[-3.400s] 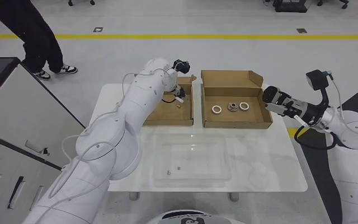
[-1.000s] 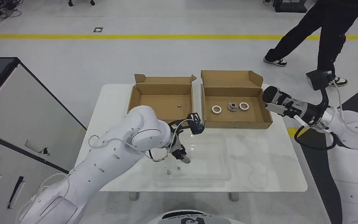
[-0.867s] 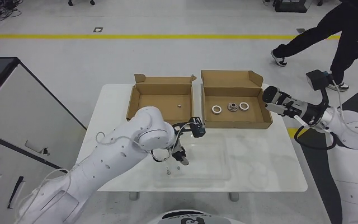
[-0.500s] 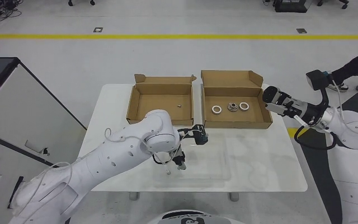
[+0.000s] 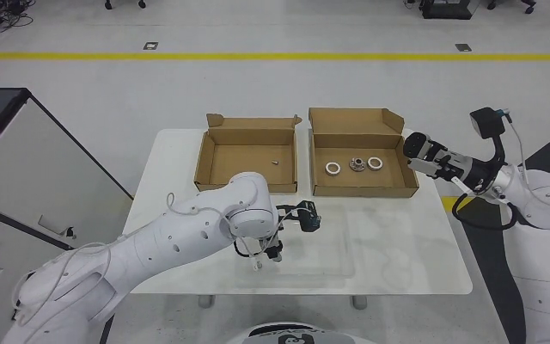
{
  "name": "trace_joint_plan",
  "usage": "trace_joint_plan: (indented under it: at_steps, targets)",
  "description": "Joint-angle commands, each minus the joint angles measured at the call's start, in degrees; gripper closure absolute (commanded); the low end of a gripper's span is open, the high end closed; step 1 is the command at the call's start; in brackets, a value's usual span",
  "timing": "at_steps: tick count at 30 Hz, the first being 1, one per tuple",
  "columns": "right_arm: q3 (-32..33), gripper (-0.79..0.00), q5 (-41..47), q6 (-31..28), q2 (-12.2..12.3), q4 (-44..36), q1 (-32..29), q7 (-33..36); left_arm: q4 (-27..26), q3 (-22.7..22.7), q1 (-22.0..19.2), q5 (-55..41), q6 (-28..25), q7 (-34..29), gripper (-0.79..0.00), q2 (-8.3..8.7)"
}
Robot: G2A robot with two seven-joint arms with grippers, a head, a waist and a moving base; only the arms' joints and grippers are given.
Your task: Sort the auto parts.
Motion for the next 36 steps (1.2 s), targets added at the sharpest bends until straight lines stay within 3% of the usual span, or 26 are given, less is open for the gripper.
trace_joint_plan:
  at_steps: [1,18,36]
  targets:
    - [0.00,-0.785,0.00,0.00,0.00,0.00,0.00,0.00,0.72,0.73,-0.29,-0.51,-0.02,0.00,-0.483,-0.20]
    - [0.00,-0.785,0.00,0.00,0.00,0.00,0.00,0.00,7.92,4.75,-1.31,-1.29,-1.35,0.38,-0.388,-2.89]
    - [0.00,-0.785,0.00,0.00,0.00,0.00,0.00,0.00,12.00,8.25,-2.07,-1.92,-1.63,0.65,-0.363,-5.03]
